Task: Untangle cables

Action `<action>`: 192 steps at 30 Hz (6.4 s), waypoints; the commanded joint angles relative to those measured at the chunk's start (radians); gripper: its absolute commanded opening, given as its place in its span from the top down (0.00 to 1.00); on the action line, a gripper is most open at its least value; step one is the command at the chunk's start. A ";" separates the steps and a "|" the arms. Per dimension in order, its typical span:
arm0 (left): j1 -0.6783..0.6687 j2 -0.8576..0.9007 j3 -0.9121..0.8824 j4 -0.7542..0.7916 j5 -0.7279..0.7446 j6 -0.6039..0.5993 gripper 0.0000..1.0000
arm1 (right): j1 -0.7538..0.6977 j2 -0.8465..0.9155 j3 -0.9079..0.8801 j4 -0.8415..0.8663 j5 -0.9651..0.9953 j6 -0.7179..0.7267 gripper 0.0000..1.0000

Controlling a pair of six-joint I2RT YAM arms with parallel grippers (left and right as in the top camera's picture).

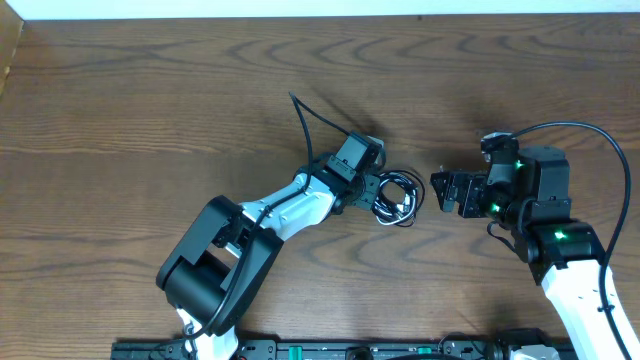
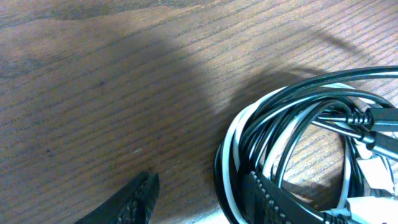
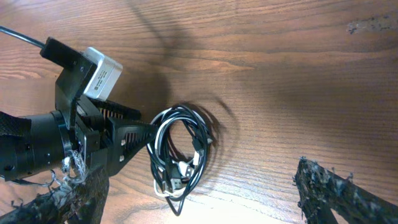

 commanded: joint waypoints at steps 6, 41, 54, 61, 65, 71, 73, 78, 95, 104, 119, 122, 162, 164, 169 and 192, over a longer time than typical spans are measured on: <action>-0.027 0.046 -0.005 -0.032 0.009 0.002 0.92 | -0.004 0.001 0.019 -0.004 -0.010 0.009 0.08; -0.016 -0.314 -0.005 -0.232 0.196 0.002 0.93 | 0.156 0.414 0.019 0.216 -0.098 0.008 0.11; -0.011 -0.459 -0.005 -0.241 0.266 0.005 0.92 | 0.227 0.663 0.019 0.468 -0.095 0.013 0.99; 0.051 -0.495 -0.005 -0.403 -0.024 0.028 0.93 | 0.224 0.663 0.019 0.364 -0.096 0.023 0.99; 0.095 -0.476 -0.005 -0.449 -0.036 0.024 0.92 | 0.225 0.663 0.019 0.325 -0.116 0.023 0.99; 0.107 -0.465 -0.005 -0.449 -0.025 0.024 0.25 | 0.225 0.663 0.019 0.311 -0.153 0.024 0.99; 0.107 -0.464 -0.005 -0.441 -0.007 0.024 0.23 | 0.225 0.663 0.019 0.311 -0.153 0.025 0.99; 0.107 -0.461 -0.005 -0.399 0.107 0.025 0.23 | 0.225 0.662 0.019 0.311 -0.172 0.031 0.99; 0.105 -0.254 -0.005 -0.099 0.192 0.017 0.33 | 0.225 0.662 0.019 0.311 -0.201 0.031 0.99; 0.105 -0.135 -0.005 -0.081 0.193 0.017 0.59 | 0.225 0.662 0.019 0.311 -0.200 0.031 0.99; 0.186 -0.405 -0.005 -0.224 0.193 0.016 0.93 | 0.225 0.662 0.019 0.282 -0.115 0.031 0.99; 0.231 -0.492 -0.005 -0.312 0.193 0.009 0.93 | 0.225 0.662 0.019 0.275 -0.102 0.039 0.99; 0.261 -0.575 -0.005 -0.330 0.908 0.258 0.92 | 0.180 0.327 0.050 0.307 -0.397 -0.125 0.46; 0.261 -0.575 -0.005 -0.310 0.911 0.258 0.93 | 0.190 0.328 0.048 0.303 -0.420 -0.130 0.45; 0.261 -0.575 -0.005 -0.305 0.908 0.258 0.93 | 0.202 0.328 0.048 0.296 -0.479 -0.140 0.45; 0.261 -0.575 -0.005 -0.216 0.646 0.058 0.93 | 0.248 0.328 0.048 0.206 -0.728 -0.289 0.35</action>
